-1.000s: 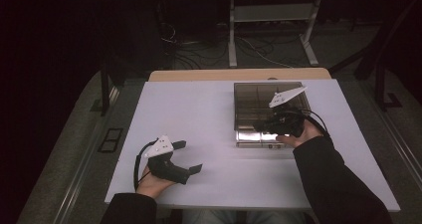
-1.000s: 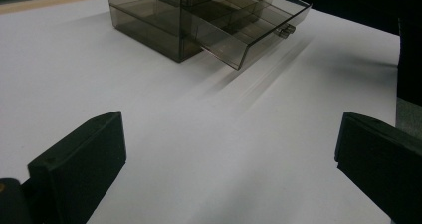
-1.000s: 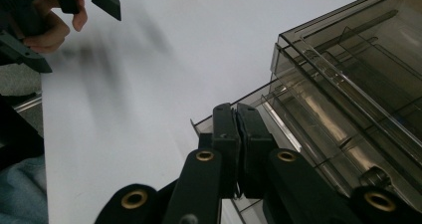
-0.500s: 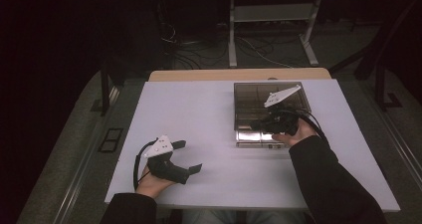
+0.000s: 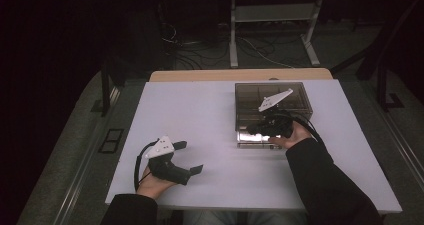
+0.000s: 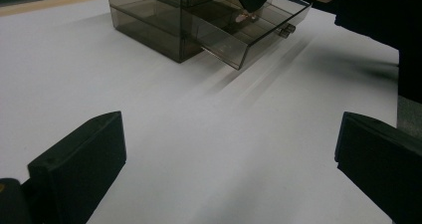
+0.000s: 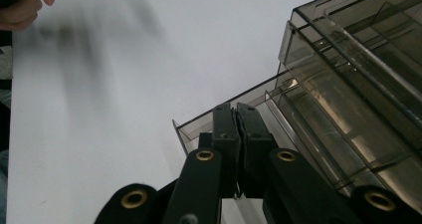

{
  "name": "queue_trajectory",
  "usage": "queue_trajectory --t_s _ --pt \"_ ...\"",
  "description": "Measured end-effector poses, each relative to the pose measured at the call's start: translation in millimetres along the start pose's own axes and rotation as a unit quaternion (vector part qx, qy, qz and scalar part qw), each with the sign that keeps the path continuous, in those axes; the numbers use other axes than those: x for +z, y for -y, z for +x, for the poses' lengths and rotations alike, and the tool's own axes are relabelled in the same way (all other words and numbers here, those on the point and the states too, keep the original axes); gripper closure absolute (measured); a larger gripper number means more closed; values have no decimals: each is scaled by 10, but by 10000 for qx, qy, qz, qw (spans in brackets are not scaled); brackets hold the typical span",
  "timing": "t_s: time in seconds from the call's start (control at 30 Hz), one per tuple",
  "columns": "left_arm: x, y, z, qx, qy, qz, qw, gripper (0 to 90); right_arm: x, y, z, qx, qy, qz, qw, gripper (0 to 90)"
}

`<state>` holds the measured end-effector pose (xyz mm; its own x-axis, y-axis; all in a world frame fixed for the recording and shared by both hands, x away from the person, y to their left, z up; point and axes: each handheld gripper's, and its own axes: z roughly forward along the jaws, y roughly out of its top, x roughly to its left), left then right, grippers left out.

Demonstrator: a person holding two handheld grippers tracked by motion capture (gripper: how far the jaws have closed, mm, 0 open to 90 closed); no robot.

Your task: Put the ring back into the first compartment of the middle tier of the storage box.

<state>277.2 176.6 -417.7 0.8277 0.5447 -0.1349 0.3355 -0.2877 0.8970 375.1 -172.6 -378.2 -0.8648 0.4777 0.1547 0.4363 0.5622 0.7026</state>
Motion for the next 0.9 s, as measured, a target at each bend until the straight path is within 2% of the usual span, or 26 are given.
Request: queue_trajectory --t_s 0.9 --pt "3 0 -6 21 16 29 10000 0 228 40 -32 -4 10 286 9996 868"
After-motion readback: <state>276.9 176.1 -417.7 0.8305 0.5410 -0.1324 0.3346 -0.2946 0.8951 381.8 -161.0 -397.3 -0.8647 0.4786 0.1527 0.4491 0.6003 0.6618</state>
